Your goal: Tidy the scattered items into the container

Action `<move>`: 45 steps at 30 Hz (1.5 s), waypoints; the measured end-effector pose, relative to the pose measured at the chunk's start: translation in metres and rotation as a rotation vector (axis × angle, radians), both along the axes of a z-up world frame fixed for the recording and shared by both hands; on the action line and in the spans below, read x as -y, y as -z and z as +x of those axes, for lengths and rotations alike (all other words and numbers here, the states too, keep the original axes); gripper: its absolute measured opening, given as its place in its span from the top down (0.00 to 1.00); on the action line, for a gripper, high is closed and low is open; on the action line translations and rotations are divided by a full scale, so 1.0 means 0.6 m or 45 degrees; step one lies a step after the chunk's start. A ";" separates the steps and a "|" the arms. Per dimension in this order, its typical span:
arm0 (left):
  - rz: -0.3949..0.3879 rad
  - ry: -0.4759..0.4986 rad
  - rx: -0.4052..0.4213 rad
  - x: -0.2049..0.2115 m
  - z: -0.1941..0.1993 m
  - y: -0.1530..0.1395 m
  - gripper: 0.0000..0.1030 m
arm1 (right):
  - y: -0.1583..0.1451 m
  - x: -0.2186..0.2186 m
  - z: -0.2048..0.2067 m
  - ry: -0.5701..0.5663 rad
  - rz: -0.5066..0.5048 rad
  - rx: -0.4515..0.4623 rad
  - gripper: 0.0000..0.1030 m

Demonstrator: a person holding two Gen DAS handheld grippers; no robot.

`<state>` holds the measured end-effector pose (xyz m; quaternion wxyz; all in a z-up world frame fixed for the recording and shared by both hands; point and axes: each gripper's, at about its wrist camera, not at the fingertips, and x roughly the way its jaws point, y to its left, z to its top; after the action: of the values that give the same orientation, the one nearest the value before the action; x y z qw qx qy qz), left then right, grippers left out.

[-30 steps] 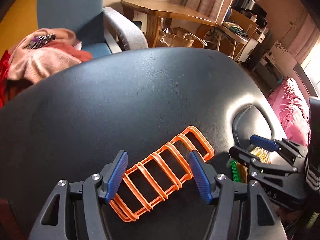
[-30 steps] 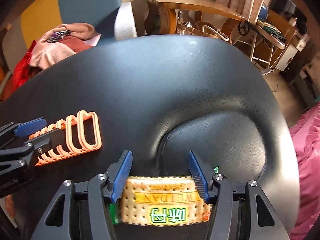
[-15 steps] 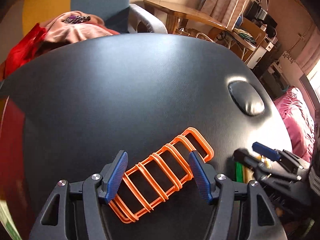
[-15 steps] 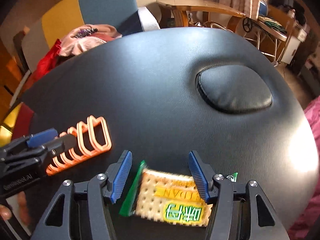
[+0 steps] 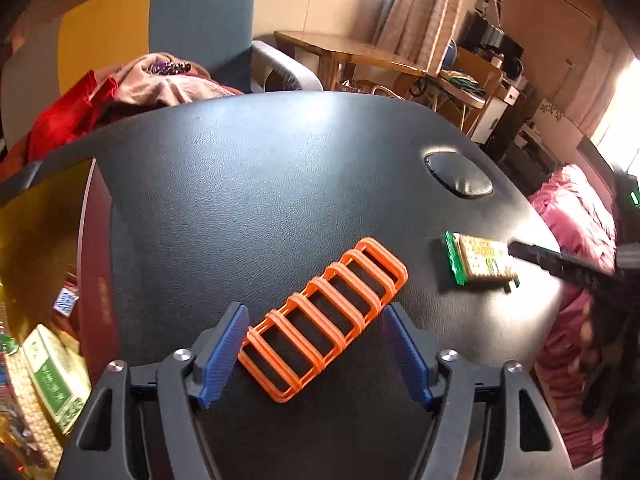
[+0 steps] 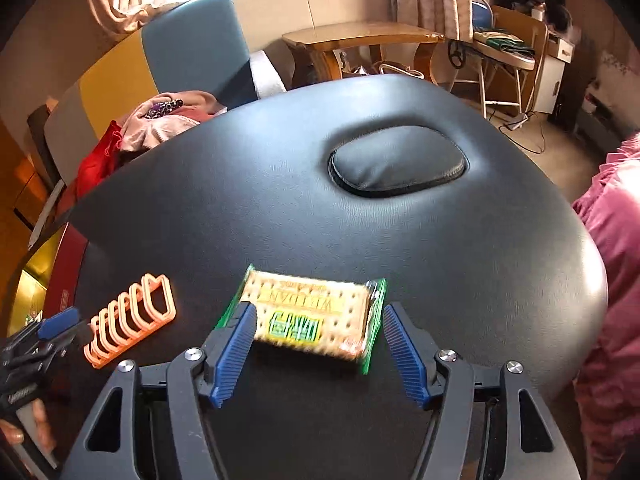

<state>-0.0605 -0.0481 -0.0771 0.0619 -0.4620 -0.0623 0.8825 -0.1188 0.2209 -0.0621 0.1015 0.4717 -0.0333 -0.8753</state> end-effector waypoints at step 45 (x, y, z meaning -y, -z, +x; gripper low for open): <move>-0.313 0.381 0.167 -0.060 -0.038 0.029 0.25 | 0.003 0.026 0.124 -0.075 -0.137 -0.010 0.32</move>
<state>-0.0834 -0.0123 -0.0946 0.1311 -0.5268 0.1114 0.8324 -0.0444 0.2055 -0.0637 0.1526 0.4629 -0.0660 -0.8707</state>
